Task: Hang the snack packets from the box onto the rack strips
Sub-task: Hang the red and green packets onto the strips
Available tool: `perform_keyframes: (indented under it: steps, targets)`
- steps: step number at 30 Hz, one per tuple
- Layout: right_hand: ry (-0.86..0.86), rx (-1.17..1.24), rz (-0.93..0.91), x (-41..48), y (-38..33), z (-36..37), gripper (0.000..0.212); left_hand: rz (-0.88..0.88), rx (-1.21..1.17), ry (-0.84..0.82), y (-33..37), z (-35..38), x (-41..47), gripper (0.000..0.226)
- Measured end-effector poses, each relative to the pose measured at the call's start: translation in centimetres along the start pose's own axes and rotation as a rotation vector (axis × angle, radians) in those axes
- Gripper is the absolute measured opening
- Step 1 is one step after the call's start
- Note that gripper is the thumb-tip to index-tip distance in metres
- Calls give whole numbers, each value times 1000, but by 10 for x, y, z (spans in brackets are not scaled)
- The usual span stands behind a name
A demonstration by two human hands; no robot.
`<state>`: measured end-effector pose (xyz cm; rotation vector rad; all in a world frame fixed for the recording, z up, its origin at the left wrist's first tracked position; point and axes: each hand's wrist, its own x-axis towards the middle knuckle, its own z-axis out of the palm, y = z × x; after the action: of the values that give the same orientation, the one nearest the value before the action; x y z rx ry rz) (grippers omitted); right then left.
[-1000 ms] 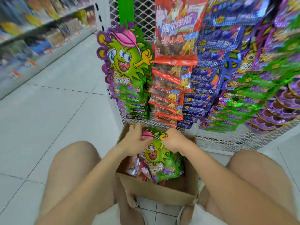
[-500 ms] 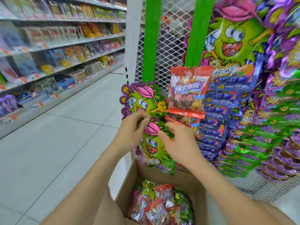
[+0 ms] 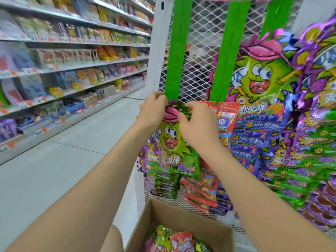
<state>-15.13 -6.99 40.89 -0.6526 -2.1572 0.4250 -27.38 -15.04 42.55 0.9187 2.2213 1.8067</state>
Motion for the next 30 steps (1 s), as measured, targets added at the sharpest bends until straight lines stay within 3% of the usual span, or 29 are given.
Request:
perform_keyframes:
  steps: [3, 8, 14, 19, 24, 27, 29, 30]
  targets:
    - [56, 60, 41, 13, -4, 4, 25, 1, 50, 11, -2, -6, 2, 29]
    - [137, 106, 50, 22, -10, -1, 28, 62, 27, -48, 3, -13, -6, 40]
    - [183, 170, 83, 21, -16, 1, 31, 110, 33, -94, 4, -20, -5, 37]
    - [147, 154, 167, 10, -16, 3, 47, 154, 107, -157, -1, -25, -9, 37]
    - [93, 130, 151, 5, -9, 8, 46, 258, 166, -167, -5, -29, -11, 29]
    - [51, 50, 101, -3, -2, 10, 40, 392, 275, -67, -13, -27, -13, 21]
    - [62, 28, 62, -7, 2, 10, 35, 409, 312, 0, -20, -25, -14, 6]
    - [67, 20, 47, -7, 4, 10, 33, 407, 321, 23, -23, -24, -14, 10]
